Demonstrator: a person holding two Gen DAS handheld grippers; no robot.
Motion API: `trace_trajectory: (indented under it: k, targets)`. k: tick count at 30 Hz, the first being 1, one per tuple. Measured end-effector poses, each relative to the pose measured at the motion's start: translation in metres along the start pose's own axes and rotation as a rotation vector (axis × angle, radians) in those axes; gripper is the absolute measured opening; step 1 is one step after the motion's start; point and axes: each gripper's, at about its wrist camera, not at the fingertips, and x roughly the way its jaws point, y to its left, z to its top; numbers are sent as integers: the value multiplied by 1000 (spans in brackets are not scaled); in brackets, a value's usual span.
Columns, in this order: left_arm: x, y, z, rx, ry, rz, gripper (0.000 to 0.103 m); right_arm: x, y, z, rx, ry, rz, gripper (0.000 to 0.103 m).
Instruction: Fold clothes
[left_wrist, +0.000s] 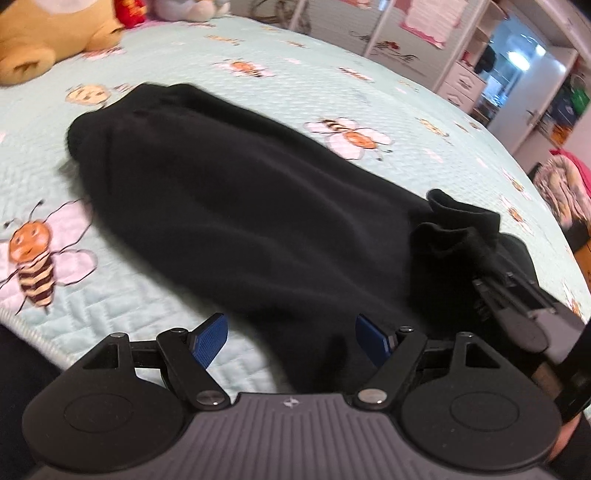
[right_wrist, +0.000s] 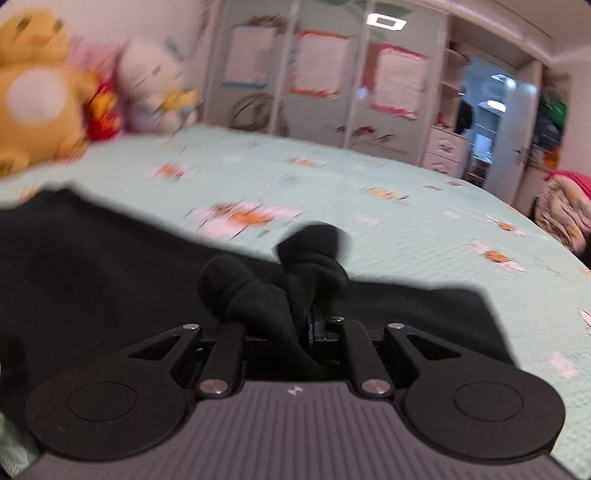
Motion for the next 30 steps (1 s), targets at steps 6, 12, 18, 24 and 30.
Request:
trace_trajectory:
  k: [6,12,18,24,30]
  targets:
    - [4,16,1,-47,14,0,80,3,35,5,-86,3,-5,13]
    - [7,15,-2,-48,30,-8,80,6,43,-18,-140,45,-11,14]
    - [10,14,-5,-37,41,-6,80,-14,-14,43,178,-101,-40,12]
    - [15,12,-7,-34,53,-3,81,-37,-73,88,362,-302,-56,12]
    - [13,9,-10,-22,57,-5,82,19,0,31,31,-57,13,13]
